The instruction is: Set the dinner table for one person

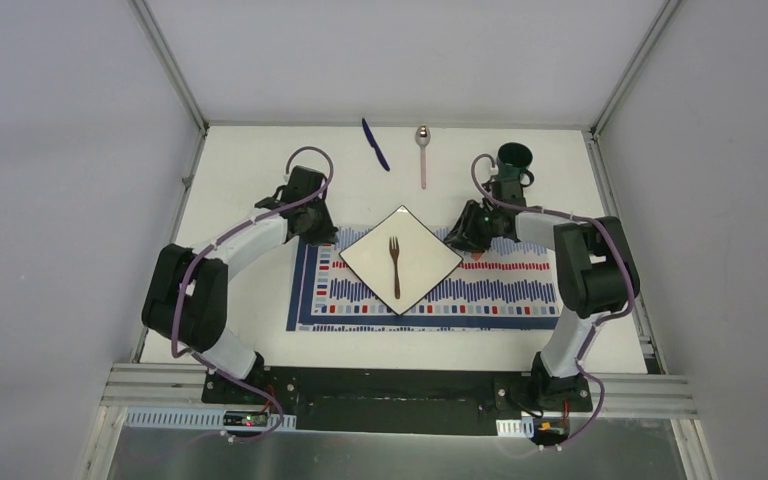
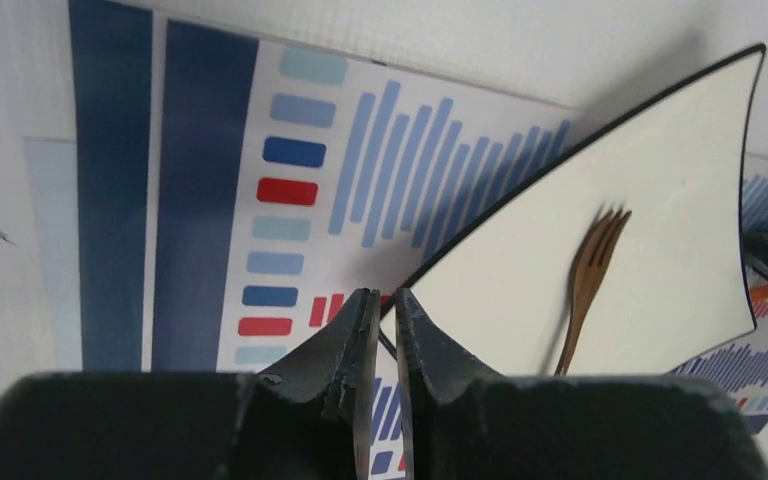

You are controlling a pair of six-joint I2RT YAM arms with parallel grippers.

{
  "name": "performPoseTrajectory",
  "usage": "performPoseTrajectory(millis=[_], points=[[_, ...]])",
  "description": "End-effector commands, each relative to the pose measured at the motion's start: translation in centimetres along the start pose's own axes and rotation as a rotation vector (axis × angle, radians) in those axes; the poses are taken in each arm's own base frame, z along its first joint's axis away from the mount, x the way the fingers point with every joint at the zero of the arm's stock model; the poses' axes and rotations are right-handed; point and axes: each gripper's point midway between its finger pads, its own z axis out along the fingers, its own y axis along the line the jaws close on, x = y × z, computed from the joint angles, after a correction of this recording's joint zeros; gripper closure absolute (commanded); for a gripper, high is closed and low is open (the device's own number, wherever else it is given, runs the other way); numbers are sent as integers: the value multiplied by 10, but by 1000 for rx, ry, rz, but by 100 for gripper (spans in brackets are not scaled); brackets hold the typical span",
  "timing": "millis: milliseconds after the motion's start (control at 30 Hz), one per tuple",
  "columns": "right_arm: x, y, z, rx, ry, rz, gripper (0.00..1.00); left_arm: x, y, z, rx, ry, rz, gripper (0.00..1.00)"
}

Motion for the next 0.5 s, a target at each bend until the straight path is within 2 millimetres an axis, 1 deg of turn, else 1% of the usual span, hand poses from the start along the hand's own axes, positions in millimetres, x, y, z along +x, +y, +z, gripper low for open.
performPoseTrajectory(millis=[0,133,200,300,400,467], points=[[-9,29,6,-94,-9,-31,56,-5,-21,-22,84,-83,-15,86],[-12,31,11,-94,-11,-29,56,0,-21,-32,97,-93,-26,86],[-15,33,11,-95,-16,-32,56,3,-21,-36,99,-100,-27,84],[-21,35,11,-90,-32,-35,56,10,-21,-36,113,-87,-35,77],[-26,39,9,-95,-42,-37,56,22,-20,-34,130,-64,-51,76],[-30,42,7,-96,-56,-38,56,28,-19,-37,134,-65,-59,76]])
